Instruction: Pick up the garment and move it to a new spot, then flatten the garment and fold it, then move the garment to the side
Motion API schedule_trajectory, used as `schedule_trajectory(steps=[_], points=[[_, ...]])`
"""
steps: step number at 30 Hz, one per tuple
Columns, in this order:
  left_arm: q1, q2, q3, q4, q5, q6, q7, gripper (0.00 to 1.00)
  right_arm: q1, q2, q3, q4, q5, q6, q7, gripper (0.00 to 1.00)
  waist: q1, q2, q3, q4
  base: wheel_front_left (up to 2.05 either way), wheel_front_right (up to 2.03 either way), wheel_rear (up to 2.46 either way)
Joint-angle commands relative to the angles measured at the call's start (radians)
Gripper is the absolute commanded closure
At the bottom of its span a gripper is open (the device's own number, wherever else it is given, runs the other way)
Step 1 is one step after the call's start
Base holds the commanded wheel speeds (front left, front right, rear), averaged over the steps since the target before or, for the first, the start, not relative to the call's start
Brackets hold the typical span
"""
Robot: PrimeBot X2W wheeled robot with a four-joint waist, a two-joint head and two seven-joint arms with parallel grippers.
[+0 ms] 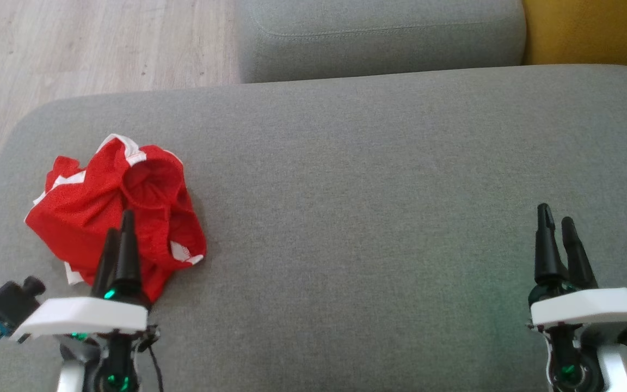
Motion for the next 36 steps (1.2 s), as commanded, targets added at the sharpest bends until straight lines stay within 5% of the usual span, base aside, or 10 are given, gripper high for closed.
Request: schedule_trajectory(steps=[1,8,36], points=[[-0.034,0.013,-0.002,-0.056,0.063,0.009,-0.016,0.00,-0.063,-0.007,0.020,-0.046,-0.058,0.000,-0.019,0.00,0.0000,-0.0001,0.000,0.001,0.00,0.00,0.00],[-0.036,0.041,-0.098,-0.081,0.305,0.063,-0.048,0.00,-0.069,-0.008,0.048,-0.056,-0.243,0.000,-0.051,0.00,0.0000,-0.0001,0.001,-0.001,0.00,0.00,0.00],[-0.090,0.209,-0.422,-0.055,0.659,0.329,-0.130,0.00,-0.075,-0.009,0.100,-0.052,-0.678,-0.001,-0.134,0.00,0.0000,-0.0001,-0.003,0.000,0.00,0.00,0.00]])
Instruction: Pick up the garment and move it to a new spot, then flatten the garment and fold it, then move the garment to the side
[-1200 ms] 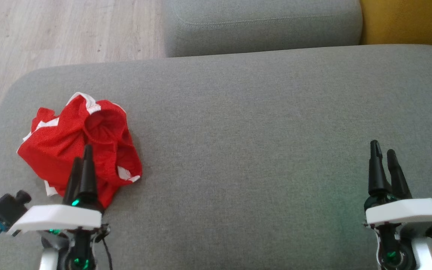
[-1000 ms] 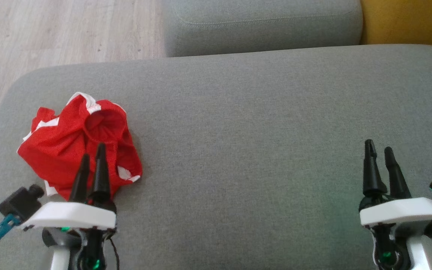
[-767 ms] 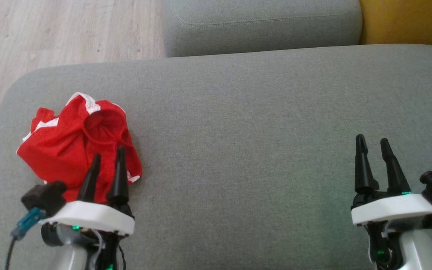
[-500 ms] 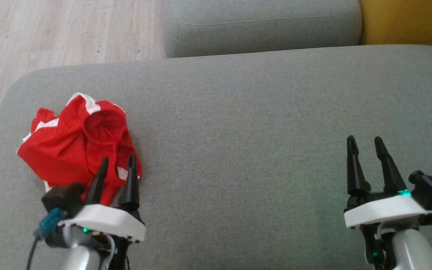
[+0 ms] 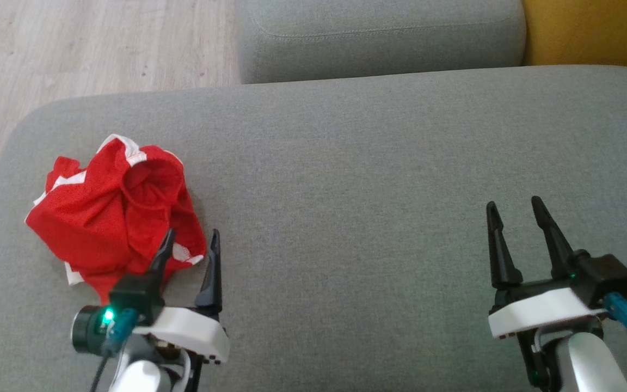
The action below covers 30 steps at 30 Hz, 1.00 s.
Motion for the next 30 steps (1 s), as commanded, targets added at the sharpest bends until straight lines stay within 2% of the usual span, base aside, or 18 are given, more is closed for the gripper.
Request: schedule_trajectory(steps=[1,7,11,14,18,24,30], points=[[-0.057,0.023,0.012,-0.039,0.033,0.014,-0.015,0.00,-0.057,-0.008,0.028,-0.041,-0.040,-0.001,-0.020,0.00,0.0000,0.0000,0.000,0.000,0.00,0.00,0.00],[-0.062,0.038,-0.024,-0.045,0.074,0.032,-0.030,0.00,-0.054,-0.008,0.035,-0.048,-0.086,-0.001,-0.035,0.00,0.0000,0.0000,-0.002,0.000,0.00,0.00,0.00],[-0.042,0.005,0.010,-0.056,0.026,0.015,-0.042,0.00,-0.048,-0.008,0.035,-0.053,-0.047,-0.001,-0.047,0.00,0.0000,0.0000,-0.003,0.001,0.00,0.00,0.00],[-0.027,-0.023,0.056,-0.073,0.018,-0.033,-0.050,0.00,-0.045,-0.008,0.035,-0.052,0.005,-0.001,-0.055,0.00,0.0000,0.0000,-0.004,0.003,0.00,0.00,0.00],[0.004,-0.073,0.123,-0.066,0.017,-0.118,-0.062,0.00,-0.038,-0.009,0.032,-0.034,0.081,-0.001,-0.067,0.00,0.0000,0.0000,-0.007,0.003,0.00,0.00,0.00],[0.036,-0.134,0.206,-0.028,0.071,-0.233,-0.080,0.00,-0.036,-0.009,0.041,0.029,0.162,-0.001,-0.085,0.00,0.0000,0.0000,-0.013,0.002,0.00,0.00,0.00],[0.045,-0.163,0.258,0.001,0.119,-0.303,-0.088,0.00,-0.043,-0.009,0.051,0.055,0.160,-0.001,-0.093,0.00,0.0000,0.0000,-0.010,-0.002,0.00,0.00,0.00]])
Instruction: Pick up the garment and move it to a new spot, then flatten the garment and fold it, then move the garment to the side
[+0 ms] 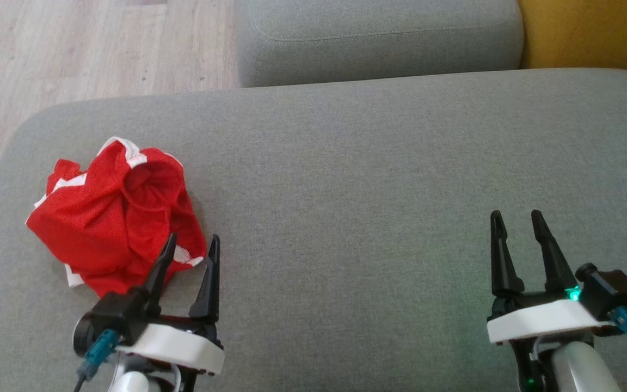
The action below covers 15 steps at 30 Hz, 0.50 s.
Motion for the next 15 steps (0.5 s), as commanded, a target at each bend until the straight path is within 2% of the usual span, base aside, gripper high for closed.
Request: schedule_trajectory(steps=[1,7,15], points=[[-0.030,-0.005,0.047,-0.027,0.012,-0.009,-0.012,0.00,-0.045,-0.008,0.028,-0.024,-0.007,-0.001,-0.011,0.00,0.0000,-0.0001,0.001,-0.001,0.00,0.00,0.00],[-0.033,-0.010,0.069,-0.019,0.016,-0.027,-0.012,0.00,-0.051,-0.008,0.027,-0.018,-0.005,-0.001,-0.011,0.00,0.0000,-0.0001,0.003,-0.004,0.00,0.00,0.00],[-0.034,-0.011,0.062,-0.021,-0.004,-0.023,-0.012,0.00,-0.051,-0.008,0.025,-0.017,-0.003,-0.001,-0.011,0.00,0.0000,-0.0001,-0.001,-0.002,0.00,0.00,0.00]])
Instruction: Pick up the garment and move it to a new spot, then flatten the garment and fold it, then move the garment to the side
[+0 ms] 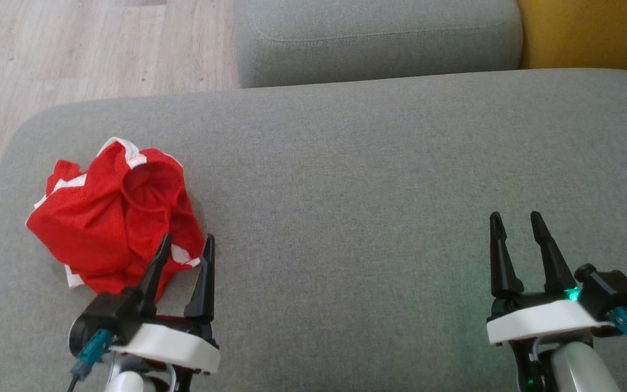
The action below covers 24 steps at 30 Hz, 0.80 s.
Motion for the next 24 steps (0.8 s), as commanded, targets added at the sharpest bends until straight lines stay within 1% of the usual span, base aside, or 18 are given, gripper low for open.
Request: schedule_trajectory(steps=[1,13,18,24], points=[[-0.034,-0.004,0.026,-0.030,-0.005,0.003,-0.012,0.00,-0.050,-0.008,0.025,-0.029,-0.003,-0.001,-0.011,0.00,0.0000,0.0000,-0.001,0.000,0.00,0.00,0.00],[-0.038,-0.004,0.025,-0.021,-0.017,0.011,-0.012,0.00,-0.052,-0.008,0.031,-0.017,-0.008,-0.001,-0.011,0.00,0.0000,0.0000,-0.003,0.016,0.00,0.00,0.00],[-0.040,-0.004,0.035,-0.018,-0.017,0.018,-0.012,0.00,-0.054,-0.008,0.048,-0.015,-0.011,-0.001,-0.011,0.00,0.0000,0.0000,-0.007,0.049,0.00,0.00,0.00],[-0.038,-0.004,0.053,-0.015,-0.010,0.024,-0.012,0.00,-0.052,-0.008,0.078,-0.011,-0.003,-0.001,-0.011,0.00,0.0000,0.0000,-0.013,0.113,0.00,0.00,0.00]])
